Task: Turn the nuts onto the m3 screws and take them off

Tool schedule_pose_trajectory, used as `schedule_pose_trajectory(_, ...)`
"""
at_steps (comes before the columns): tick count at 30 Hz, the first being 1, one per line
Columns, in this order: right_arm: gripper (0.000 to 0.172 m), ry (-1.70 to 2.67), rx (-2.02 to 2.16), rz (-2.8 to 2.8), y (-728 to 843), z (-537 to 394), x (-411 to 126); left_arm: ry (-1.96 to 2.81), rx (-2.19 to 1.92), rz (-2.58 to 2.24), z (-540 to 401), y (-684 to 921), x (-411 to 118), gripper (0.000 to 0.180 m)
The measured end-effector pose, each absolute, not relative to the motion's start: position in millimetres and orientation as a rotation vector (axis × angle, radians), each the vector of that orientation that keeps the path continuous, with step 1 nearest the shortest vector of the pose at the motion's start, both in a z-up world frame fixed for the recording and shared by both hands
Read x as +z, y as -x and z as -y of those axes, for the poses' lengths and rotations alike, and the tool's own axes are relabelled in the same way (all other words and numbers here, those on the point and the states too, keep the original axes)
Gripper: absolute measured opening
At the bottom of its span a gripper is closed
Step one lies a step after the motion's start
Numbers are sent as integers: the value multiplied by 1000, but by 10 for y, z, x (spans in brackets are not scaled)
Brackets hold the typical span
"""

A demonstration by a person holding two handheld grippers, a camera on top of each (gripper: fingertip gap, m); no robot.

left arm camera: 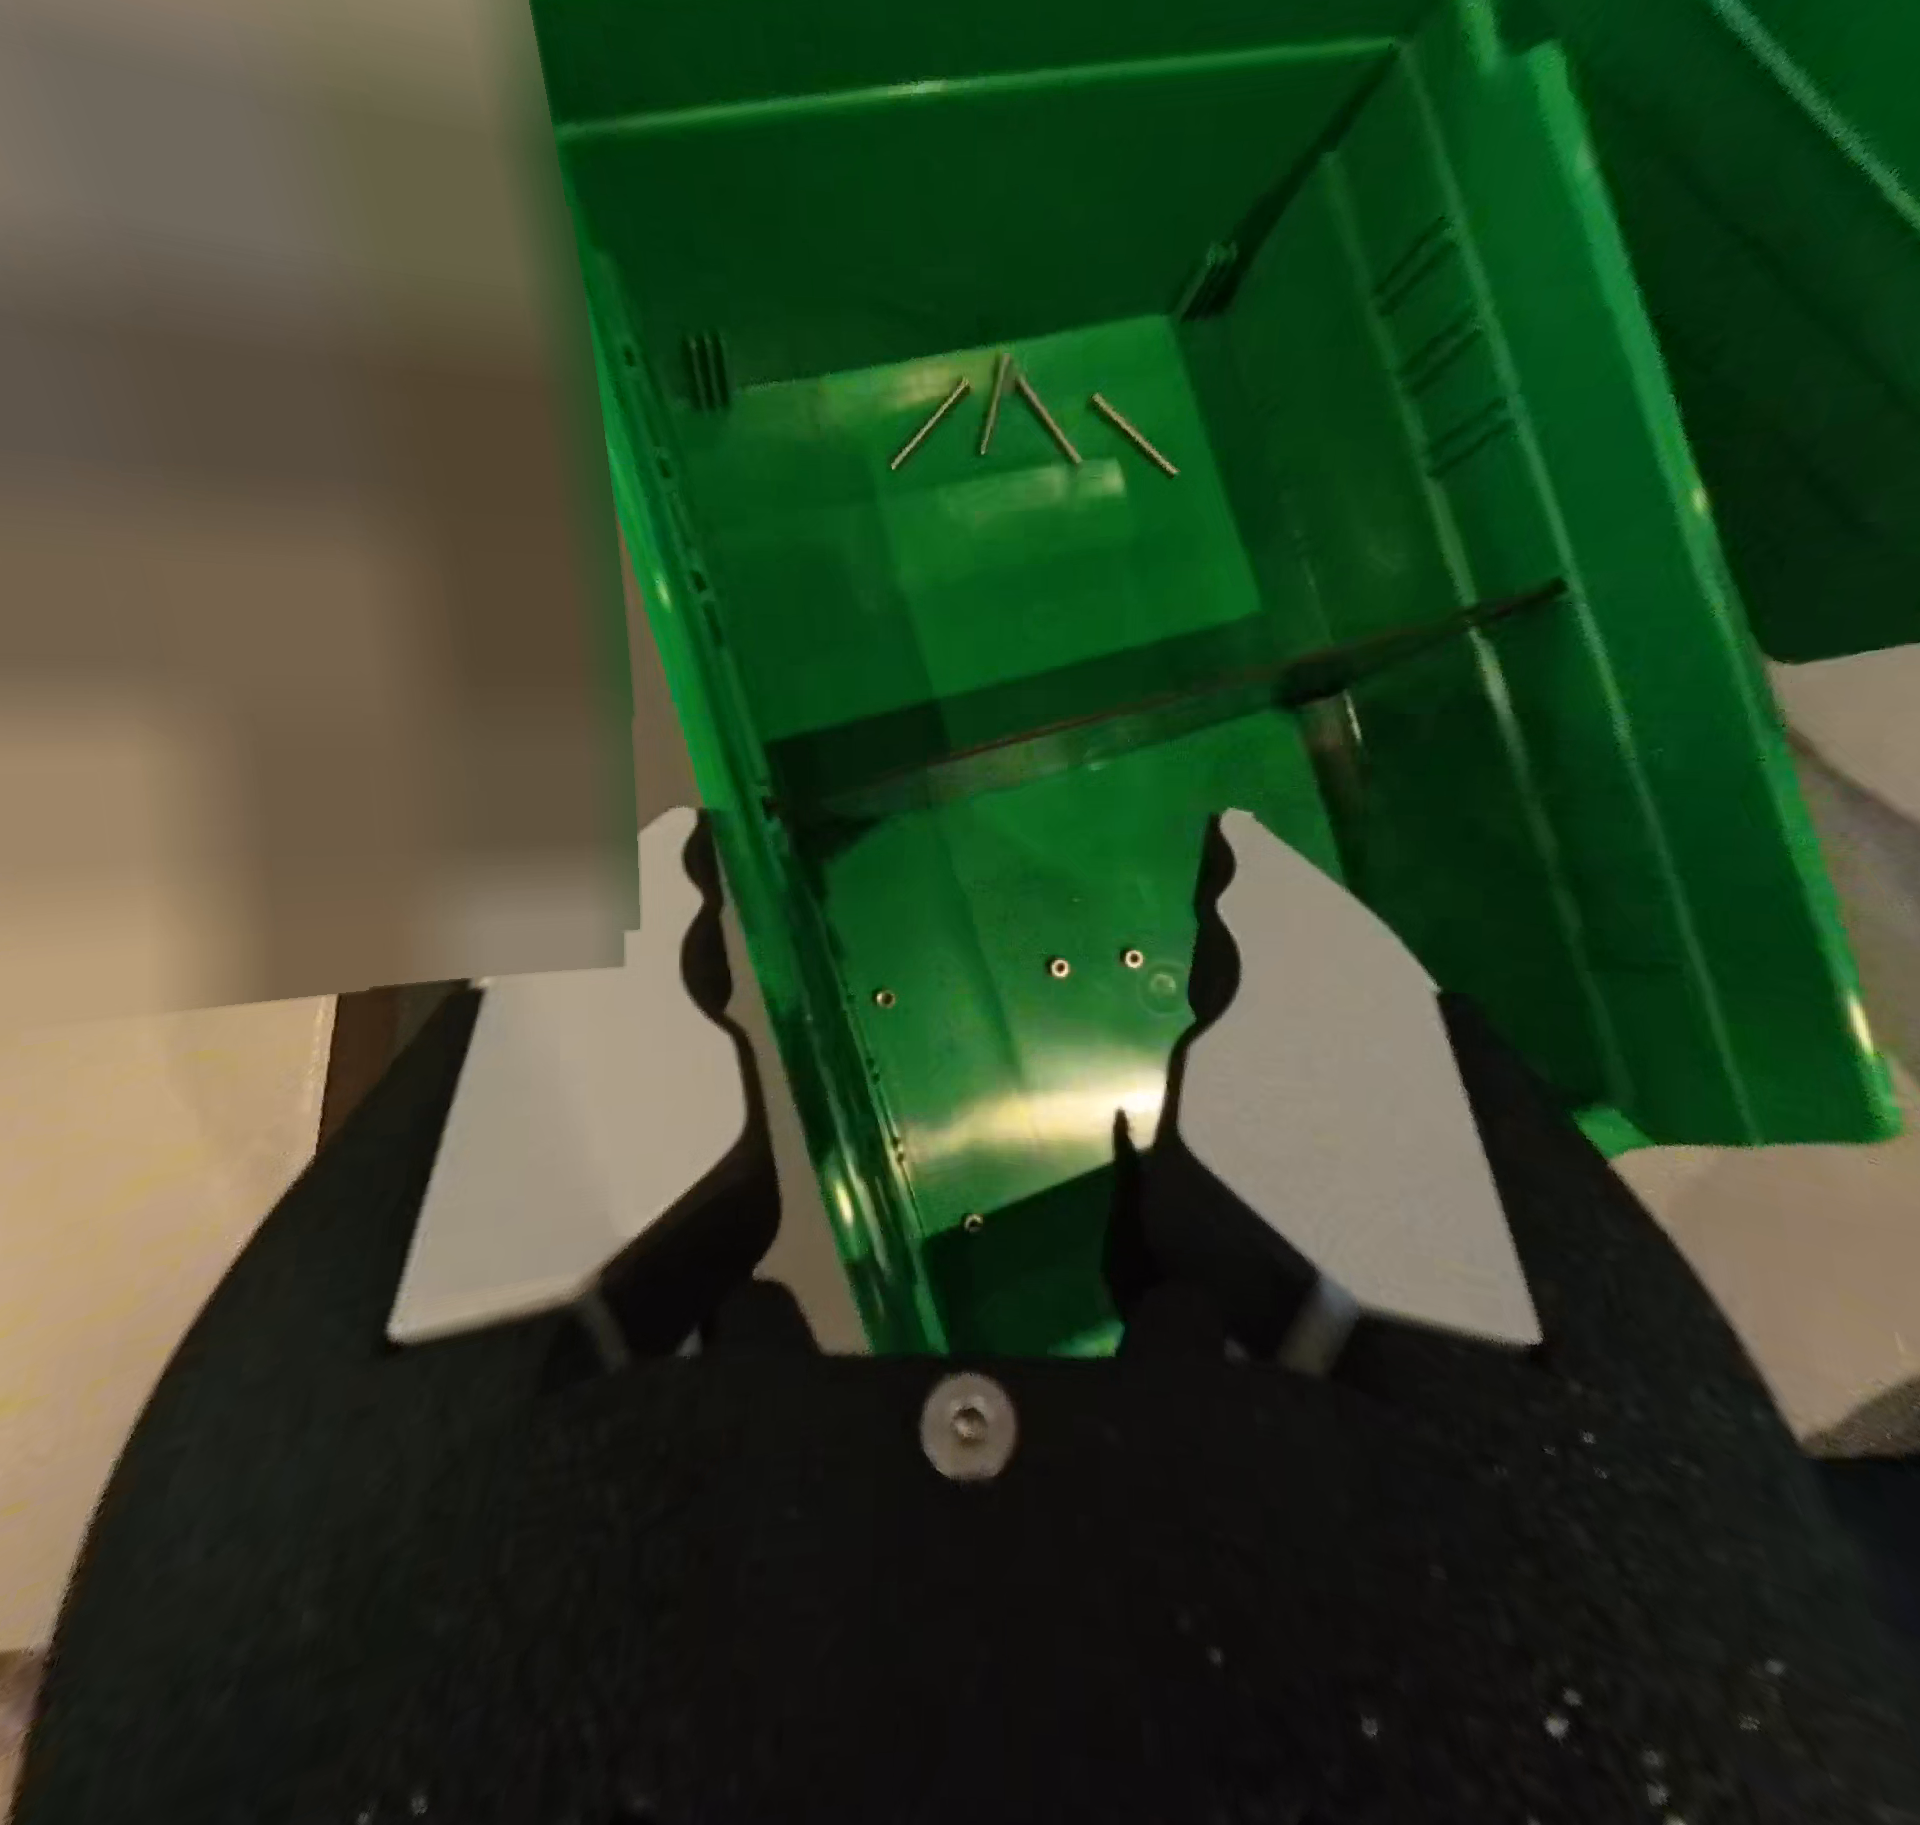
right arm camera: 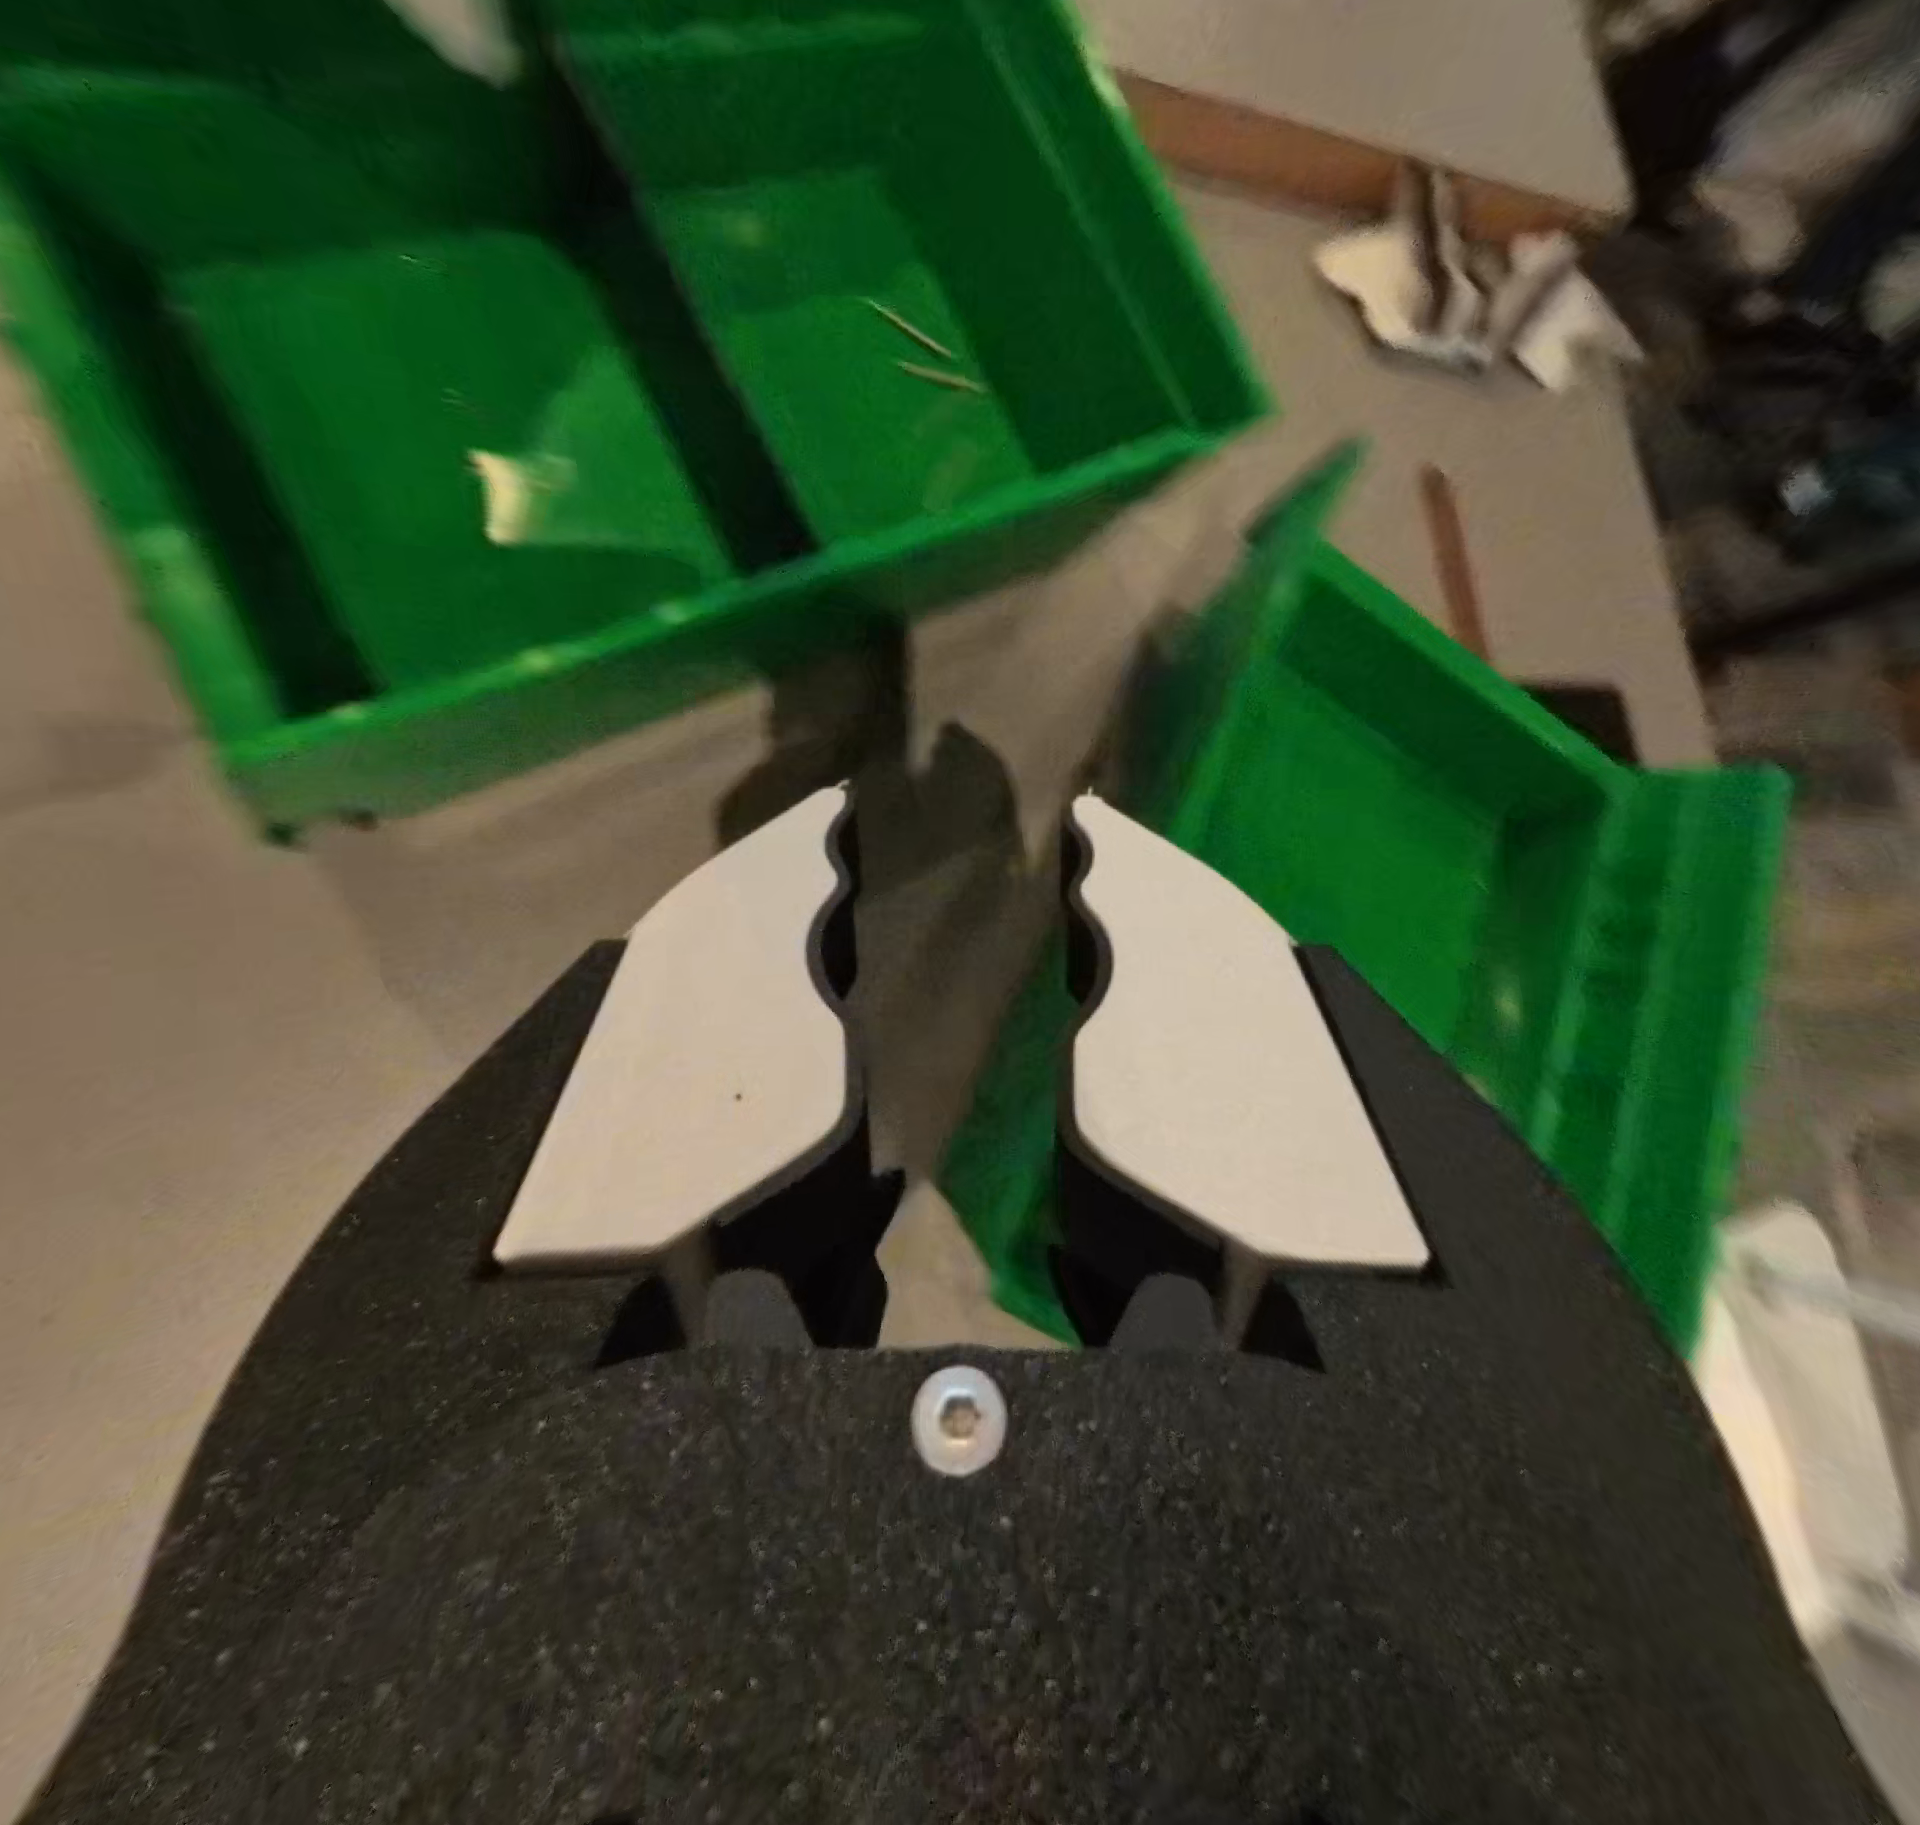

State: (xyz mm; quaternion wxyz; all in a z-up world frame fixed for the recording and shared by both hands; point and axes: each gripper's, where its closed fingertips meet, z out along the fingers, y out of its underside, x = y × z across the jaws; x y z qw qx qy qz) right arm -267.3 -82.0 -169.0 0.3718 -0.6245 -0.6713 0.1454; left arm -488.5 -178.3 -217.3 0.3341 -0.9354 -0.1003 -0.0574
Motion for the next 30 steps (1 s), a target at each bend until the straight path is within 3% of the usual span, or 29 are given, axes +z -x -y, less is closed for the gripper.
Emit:
schedule_pose_trajectory(1,40,1679,330,1693,2588,650,-1705,2408,-132,256,1810,4847,-2121,89)
schedule_pose_trajectory(4,52,1909,209,1731,2449,354,-1957,2289,-109,191,1846,4631,-1923,91)
schedule_pose_trajectory(7,54,2031,61,1844,2398,255,-2231,2153,-37,104,1873,4401,-1659,90)
schedule_pose_trajectory(8,49,2045,21,1881,2390,249,-2291,2120,-5,73,1896,4336,-1583,88)
schedule_pose_trajectory(10,17,2038,-88,1954,2337,221,-2376,2059,36,23,1944,4213,-1450,86)
schedule_pose_trajectory(11,12,2005,-138,1977,2310,198,-2378,2036,46,2,1972,4157,-1398,84)
schedule_pose_trajectory(20,6,1922,-127,2104,1139,439,-2369,1981,-43,-140,2032,3641,-1283,77)
schedule_pose_trajectory(30,11,1728,-258,2333,-1146,427,-2352,1938,-294,-485,1325,2289,-1355,73)
